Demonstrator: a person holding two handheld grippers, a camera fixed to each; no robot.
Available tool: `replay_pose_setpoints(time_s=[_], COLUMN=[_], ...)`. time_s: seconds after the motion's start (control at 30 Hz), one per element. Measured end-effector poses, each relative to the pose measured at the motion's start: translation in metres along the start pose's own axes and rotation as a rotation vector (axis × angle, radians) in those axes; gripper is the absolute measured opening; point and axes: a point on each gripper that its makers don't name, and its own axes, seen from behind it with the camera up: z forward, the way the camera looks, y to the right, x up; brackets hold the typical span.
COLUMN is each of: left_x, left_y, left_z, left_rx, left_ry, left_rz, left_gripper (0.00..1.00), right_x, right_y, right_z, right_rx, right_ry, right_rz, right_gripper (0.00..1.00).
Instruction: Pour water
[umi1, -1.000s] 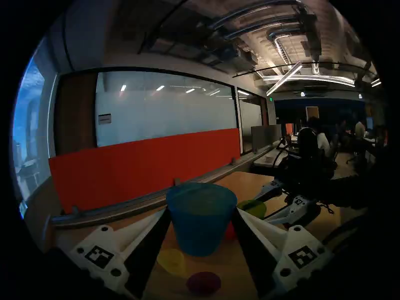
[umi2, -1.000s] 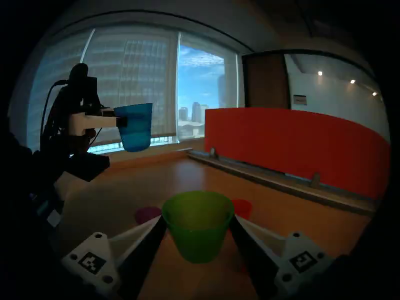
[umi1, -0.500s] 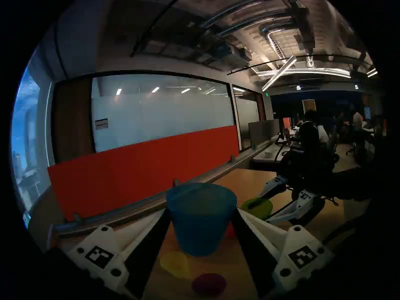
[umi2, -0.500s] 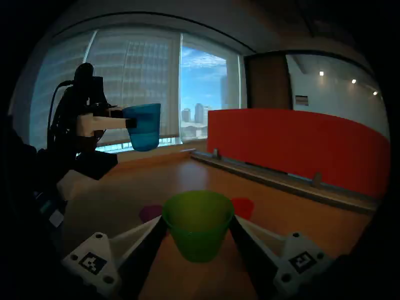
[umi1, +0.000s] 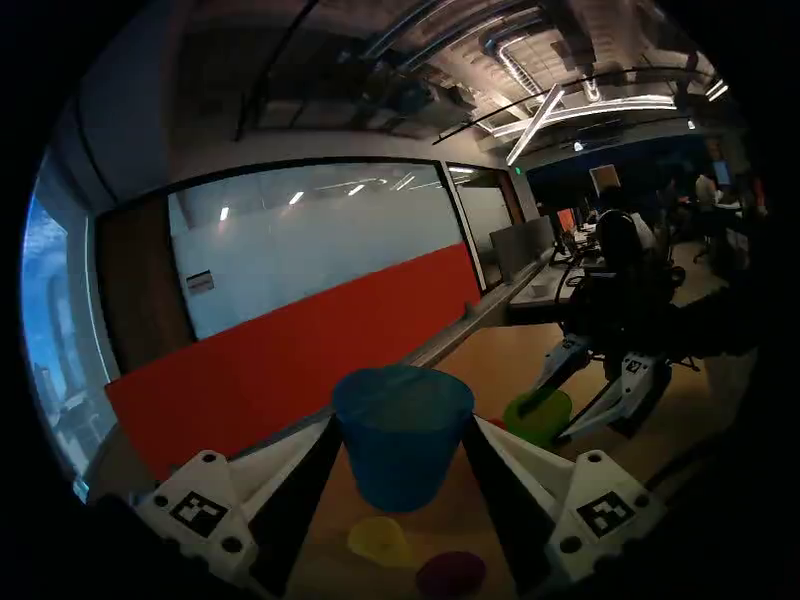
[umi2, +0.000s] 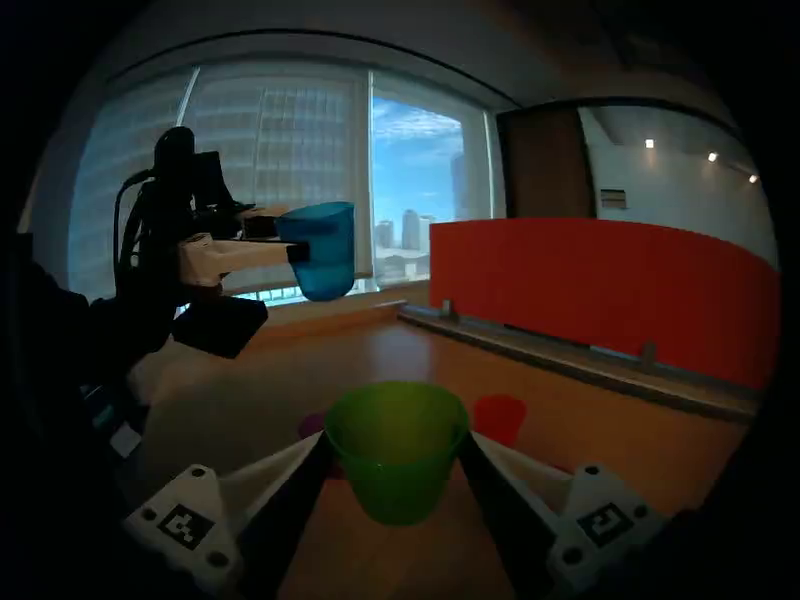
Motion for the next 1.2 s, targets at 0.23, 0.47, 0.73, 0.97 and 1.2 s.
replay_pose_setpoints(time_s=[0.23,0.47,0.73,0.97,1.2], left_x=[0.004,0.007,0.009,0.017,0.021], left_y=[-0.003,-0.006,-0.004,-0.004,-0.004], left_z=[0.004,0.005,0.006,0.005,0.004], left_rx=[0.018,0.032,0.033,0.036,0.045], left_ry=[0.006,0.010,0.005,0.018,0.021], left_rz=[0.051,0.104,0.172,0.223,0.282], left_gripper=[0.85,0.85,0.85,0.85,0.85], right_x=[0.003,0.008,0.006,0.004,0.003], right_y=[-0.010,-0.023,-0.033,-0.040,-0.044], right_z=[0.001,0.000,0.004,0.007,0.010], right_rx=[0.016,0.031,0.047,0.061,0.069], right_ry=[0.006,0.018,0.013,0.013,0.011], right_rz=[-0.002,-0.001,-0.003,-0.001,-0.003], right_gripper=[0.90,0.90,0.90,0.90,0.90])
